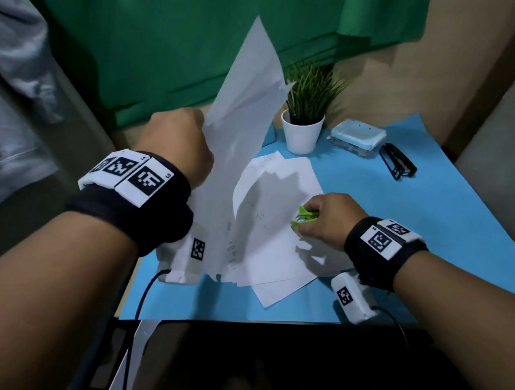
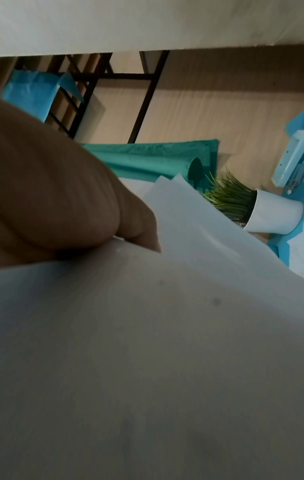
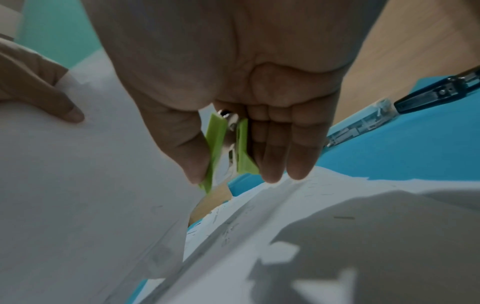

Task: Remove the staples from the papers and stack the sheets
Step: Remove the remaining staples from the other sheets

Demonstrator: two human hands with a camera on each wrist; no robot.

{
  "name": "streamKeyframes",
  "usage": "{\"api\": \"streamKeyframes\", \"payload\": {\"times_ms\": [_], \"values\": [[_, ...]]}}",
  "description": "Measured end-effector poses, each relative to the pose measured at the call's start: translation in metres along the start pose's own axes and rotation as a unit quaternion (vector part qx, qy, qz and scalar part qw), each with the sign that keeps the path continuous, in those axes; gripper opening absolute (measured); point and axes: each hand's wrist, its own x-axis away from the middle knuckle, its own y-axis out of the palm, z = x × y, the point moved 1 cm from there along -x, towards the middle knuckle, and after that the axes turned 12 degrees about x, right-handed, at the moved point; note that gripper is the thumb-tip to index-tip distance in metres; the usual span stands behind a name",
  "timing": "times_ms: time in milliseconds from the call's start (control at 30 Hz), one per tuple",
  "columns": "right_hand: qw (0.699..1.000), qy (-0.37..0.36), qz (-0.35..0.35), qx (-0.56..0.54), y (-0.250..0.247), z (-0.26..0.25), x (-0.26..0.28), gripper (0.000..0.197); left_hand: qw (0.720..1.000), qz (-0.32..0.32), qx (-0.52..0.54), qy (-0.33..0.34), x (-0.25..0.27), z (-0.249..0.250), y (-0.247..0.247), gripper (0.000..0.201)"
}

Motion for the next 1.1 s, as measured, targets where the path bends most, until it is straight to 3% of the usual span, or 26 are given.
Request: {"api": "streamKeyframes", "payload": {"times_ms": [167,267,433,500,667,800,867,900,1000,1100], "values": [[1.000,0.003,0.017,-0.005,-0.004,0.003,0.004,0.028,0.999,0.044,0.027,-0.016,0.008,-0.007,-0.004,0.024],[1.000,0.011,0.028,-0.005,-0.005,0.008,0.009,0.027,0.995,0.078,0.060,-0.016,0.010,-0.013,-0.008,0.016],[0.992,0.051,0.048,-0.100,-0.016,0.022,0.012,0.032,0.976,0.106,0.177,-0.063,0.008,-0.030,-0.008,0.017],[0.988,0.064,0.051,-0.129,-0.025,0.035,0.015,0.027,0.938,0.103,0.310,-0.118,0.014,-0.037,0.006,0.013],[0.951,0.128,0.076,-0.269,-0.057,0.097,0.038,0.053,0.762,0.022,0.609,-0.218,0.044,-0.019,0.081,0.030],[0.944,0.167,0.058,-0.279,-0.087,0.152,0.075,0.017,0.680,-0.071,0.689,-0.241,0.068,0.036,0.149,0.029],[0.955,0.175,0.067,-0.229,-0.096,0.181,0.091,0.012,0.636,-0.117,0.718,-0.258,0.078,0.066,0.180,0.028],[0.966,0.170,0.071,-0.184,-0.099,0.190,0.099,0.011,0.630,-0.138,0.714,-0.270,0.081,0.079,0.197,0.028],[0.984,0.141,0.071,-0.080,-0.101,0.204,0.114,0.016,0.668,-0.189,0.661,-0.285,0.090,0.111,0.240,0.030],[0.992,0.098,0.022,-0.079,-0.084,0.203,0.116,0.060,0.688,-0.225,0.630,-0.282,0.094,0.127,0.261,0.032]]}}
